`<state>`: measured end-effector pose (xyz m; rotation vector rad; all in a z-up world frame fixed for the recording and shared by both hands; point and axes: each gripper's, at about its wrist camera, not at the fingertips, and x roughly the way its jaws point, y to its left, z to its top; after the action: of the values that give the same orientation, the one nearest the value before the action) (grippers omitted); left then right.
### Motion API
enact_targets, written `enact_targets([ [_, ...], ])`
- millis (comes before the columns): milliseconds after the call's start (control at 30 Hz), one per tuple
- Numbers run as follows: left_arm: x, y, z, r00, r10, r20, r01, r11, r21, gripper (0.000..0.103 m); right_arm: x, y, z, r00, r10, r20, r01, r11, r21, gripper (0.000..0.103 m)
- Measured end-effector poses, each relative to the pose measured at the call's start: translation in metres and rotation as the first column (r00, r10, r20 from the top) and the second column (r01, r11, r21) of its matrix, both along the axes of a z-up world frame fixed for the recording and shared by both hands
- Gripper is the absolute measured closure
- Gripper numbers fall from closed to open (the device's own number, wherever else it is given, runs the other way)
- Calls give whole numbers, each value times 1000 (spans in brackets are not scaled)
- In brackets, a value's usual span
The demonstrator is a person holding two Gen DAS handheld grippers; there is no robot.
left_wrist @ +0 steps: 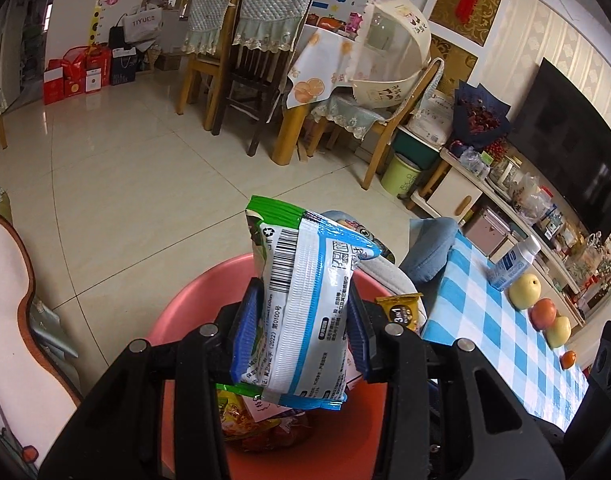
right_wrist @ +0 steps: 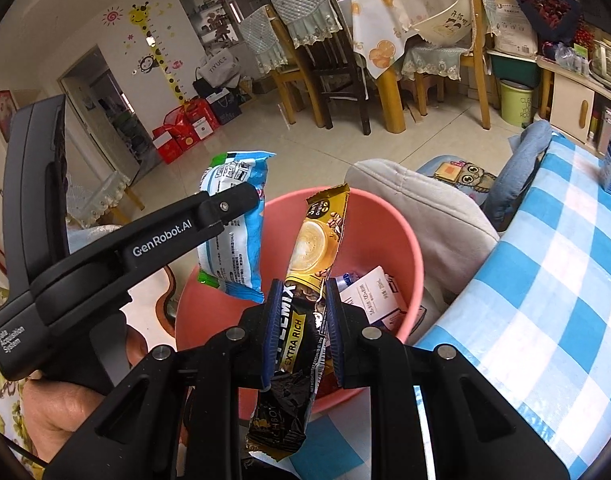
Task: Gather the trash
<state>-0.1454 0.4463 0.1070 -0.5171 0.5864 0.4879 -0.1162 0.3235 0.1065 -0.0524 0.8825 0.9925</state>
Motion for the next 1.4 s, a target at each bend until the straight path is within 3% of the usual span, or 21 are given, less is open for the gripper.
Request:
enact_targets([
  [333,-1,3,-5,999,18,-29,-18,1000,6,61,2,7,-9,1000,2,3,-2,1000,-14,80],
  [400,-1,5,-8,998,38,-52,-37,999,12,57,5,10,-13,1000,1,-7,-1,999,-32,77],
  [533,-1,8,-6,991,109,-78,-106,993,45,26,13,-3,-16,997,-75,-16,75,997,-15,61],
  [700,-3,5,-2,987,140,-82,-133,988,83,15,17,-26,-9,988,-153,22,153,988,9,46],
  [900,5,-5,3,991,113,-78,-104,989,108,8,12,-44,-1,973,-206,102,210,977,-23,17],
  [1400,13,-47,18,998,19,52,-28,985,170,4,-1,-100,-6,949,-274,156,285,957,-49,15],
])
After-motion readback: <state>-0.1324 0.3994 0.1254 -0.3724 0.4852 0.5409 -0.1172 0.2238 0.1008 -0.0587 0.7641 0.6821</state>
